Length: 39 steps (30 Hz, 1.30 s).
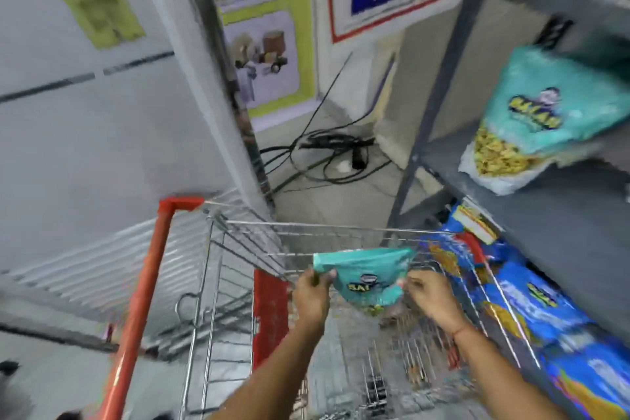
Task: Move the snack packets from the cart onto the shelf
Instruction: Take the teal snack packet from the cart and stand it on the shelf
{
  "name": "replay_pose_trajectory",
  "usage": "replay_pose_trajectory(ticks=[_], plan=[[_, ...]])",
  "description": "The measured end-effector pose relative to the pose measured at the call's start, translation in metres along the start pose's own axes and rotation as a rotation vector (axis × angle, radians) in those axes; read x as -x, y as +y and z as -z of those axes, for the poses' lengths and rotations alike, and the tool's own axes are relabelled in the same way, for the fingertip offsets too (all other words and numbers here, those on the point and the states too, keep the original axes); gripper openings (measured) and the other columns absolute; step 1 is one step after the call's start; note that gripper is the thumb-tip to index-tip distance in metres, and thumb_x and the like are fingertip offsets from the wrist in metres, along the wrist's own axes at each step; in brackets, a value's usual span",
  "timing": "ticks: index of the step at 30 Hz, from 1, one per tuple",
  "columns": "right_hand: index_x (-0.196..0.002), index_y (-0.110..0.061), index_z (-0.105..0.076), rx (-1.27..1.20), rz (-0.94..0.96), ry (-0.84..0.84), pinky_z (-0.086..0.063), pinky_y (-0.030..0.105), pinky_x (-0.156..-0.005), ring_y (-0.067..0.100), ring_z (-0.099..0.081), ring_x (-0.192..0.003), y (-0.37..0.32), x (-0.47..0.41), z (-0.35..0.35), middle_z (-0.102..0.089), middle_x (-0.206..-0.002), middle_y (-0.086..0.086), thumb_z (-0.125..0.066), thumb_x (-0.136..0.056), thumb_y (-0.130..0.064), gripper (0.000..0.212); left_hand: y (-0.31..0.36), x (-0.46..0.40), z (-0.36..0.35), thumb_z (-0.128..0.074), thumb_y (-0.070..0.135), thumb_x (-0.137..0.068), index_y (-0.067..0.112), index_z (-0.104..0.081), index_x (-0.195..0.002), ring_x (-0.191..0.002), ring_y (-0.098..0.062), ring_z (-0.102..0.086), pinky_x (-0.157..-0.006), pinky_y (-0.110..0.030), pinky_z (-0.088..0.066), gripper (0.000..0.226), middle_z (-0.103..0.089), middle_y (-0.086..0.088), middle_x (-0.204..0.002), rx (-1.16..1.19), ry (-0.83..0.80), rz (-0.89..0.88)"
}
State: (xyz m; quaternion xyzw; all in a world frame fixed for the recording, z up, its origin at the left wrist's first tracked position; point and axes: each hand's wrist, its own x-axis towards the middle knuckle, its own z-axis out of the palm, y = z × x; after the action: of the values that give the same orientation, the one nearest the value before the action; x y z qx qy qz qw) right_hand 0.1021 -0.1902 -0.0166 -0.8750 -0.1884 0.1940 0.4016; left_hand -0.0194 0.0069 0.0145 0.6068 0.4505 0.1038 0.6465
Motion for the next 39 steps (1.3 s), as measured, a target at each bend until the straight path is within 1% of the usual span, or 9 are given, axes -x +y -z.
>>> replay_pose_trajectory(ticks=[7, 12, 16, 18, 23, 27, 30, 33, 39], plan=[[-0.057, -0.001, -0.054, 0.130, 0.112, 0.377, -0.027, 0.022, -0.052, 0.011, -0.035, -0.057, -0.097, 0.072, 0.113, -0.041, -0.054, 0.011, -0.068, -0.083, -0.016, 0.033, 0.142, 0.027, -0.022, -0.070, -0.002, -0.079, 0.006, -0.069, -0.071, -0.059, -0.009, -0.060, -0.056, -0.017, -0.051, 0.011, -0.069, 0.005, -0.062, 0.009, -0.382, -0.356], [-0.047, -0.019, -0.051, 0.235, 0.117, 0.526, -0.028, 0.022, -0.049, 0.009, -0.039, -0.049, -0.173, 0.134, 0.192, -0.047, -0.047, 0.000, -0.070, -0.082, -0.019, 0.040, 0.249, 0.087, -0.034, -0.065, -0.003, -0.084, -0.015, -0.065, -0.106, -0.086, -0.027, -0.065, -0.088, -0.045, -0.053, 0.024, -0.068, -0.029, -0.110, -0.024, -0.652, -0.542], [-0.058, -0.012, -0.069, 0.236, 0.128, 0.678, -0.041, 0.022, -0.054, 0.010, -0.060, -0.055, -0.213, 0.181, 0.239, -0.071, -0.061, 0.008, -0.073, -0.079, -0.018, 0.022, 0.306, 0.133, -0.049, -0.066, -0.001, -0.084, -0.001, -0.069, -0.087, -0.045, 0.003, -0.064, -0.045, -0.010, -0.051, 0.004, -0.076, 0.000, -0.071, -0.027, -0.796, -0.621], [-0.065, -0.010, -0.072, 0.222, 0.121, 0.750, -0.051, 0.034, -0.065, 0.021, -0.066, -0.063, -0.224, 0.200, 0.254, -0.075, -0.071, 0.013, -0.073, -0.079, -0.019, 0.016, 0.324, 0.153, -0.058, -0.067, -0.001, -0.083, 0.005, -0.069, -0.080, -0.037, 0.005, -0.059, -0.035, -0.008, -0.043, 0.007, -0.070, 0.007, -0.052, -0.009, -0.826, -0.643], [-0.072, -0.013, -0.076, 0.193, 0.075, 0.852, -0.049, 0.032, -0.066, 0.011, -0.064, -0.070, -0.223, 0.225, 0.276, -0.077, -0.075, 0.003, -0.073, -0.078, -0.020, 0.010, 0.342, 0.182, -0.085, -0.072, 0.004, -0.079, 0.004, -0.074, -0.093, -0.070, -0.016, -0.067, -0.064, -0.025, -0.056, 0.014, -0.074, -0.006, -0.086, -0.022, -0.861, -0.705], [-0.062, -0.027, -0.074, 0.111, 0.049, 0.896, -0.048, 0.014, -0.058, -0.006, -0.065, -0.063, -0.208, 0.231, 0.283, -0.071, -0.061, -0.022, -0.073, -0.078, -0.019, 0.017, 0.340, 0.185, -0.106, -0.076, 0.010, -0.077, 0.017, -0.074, -0.074, -0.090, -0.027, -0.072, -0.087, -0.040, -0.058, 0.008, -0.076, -0.008, -0.090, -0.062, -0.876, -0.716], [-0.062, -0.019, -0.074, 0.098, 0.024, 0.915, -0.050, 0.024, -0.062, 0.002, -0.066, -0.064, -0.192, 0.228, 0.287, -0.075, -0.065, -0.006, -0.073, -0.077, -0.019, 0.016, 0.332, 0.179, -0.127, -0.078, 0.014, -0.075, 0.019, -0.073, -0.069, -0.091, -0.030, -0.073, -0.088, -0.044, -0.058, 0.010, -0.077, -0.009, -0.090, -0.093, -0.866, -0.693], [-0.055, -0.015, -0.068, 0.158, -0.017, 0.905, -0.041, 0.014, -0.053, 0.003, -0.061, -0.056, -0.170, 0.221, 0.292, -0.073, -0.061, 0.001, -0.070, -0.079, -0.023, 0.025, 0.322, 0.172, -0.149, -0.079, 0.015, -0.074, 0.007, -0.074, -0.074, -0.078, -0.024, -0.068, -0.080, -0.036, -0.053, 0.010, -0.075, -0.005, -0.080, -0.124, -0.876, -0.686], [-0.048, -0.022, -0.061, 0.156, -0.083, 0.885, -0.040, 0.011, -0.050, -0.003, -0.061, -0.055, -0.103, 0.192, 0.295, -0.065, -0.049, -0.015, -0.067, -0.083, -0.019, 0.035, 0.287, 0.149, -0.209, -0.075, 0.011, -0.078, 0.008, -0.070, -0.065, -0.067, -0.015, -0.063, -0.059, -0.020, -0.052, 0.014, -0.073, -0.006, -0.077, -0.225, -0.877, -0.627]])
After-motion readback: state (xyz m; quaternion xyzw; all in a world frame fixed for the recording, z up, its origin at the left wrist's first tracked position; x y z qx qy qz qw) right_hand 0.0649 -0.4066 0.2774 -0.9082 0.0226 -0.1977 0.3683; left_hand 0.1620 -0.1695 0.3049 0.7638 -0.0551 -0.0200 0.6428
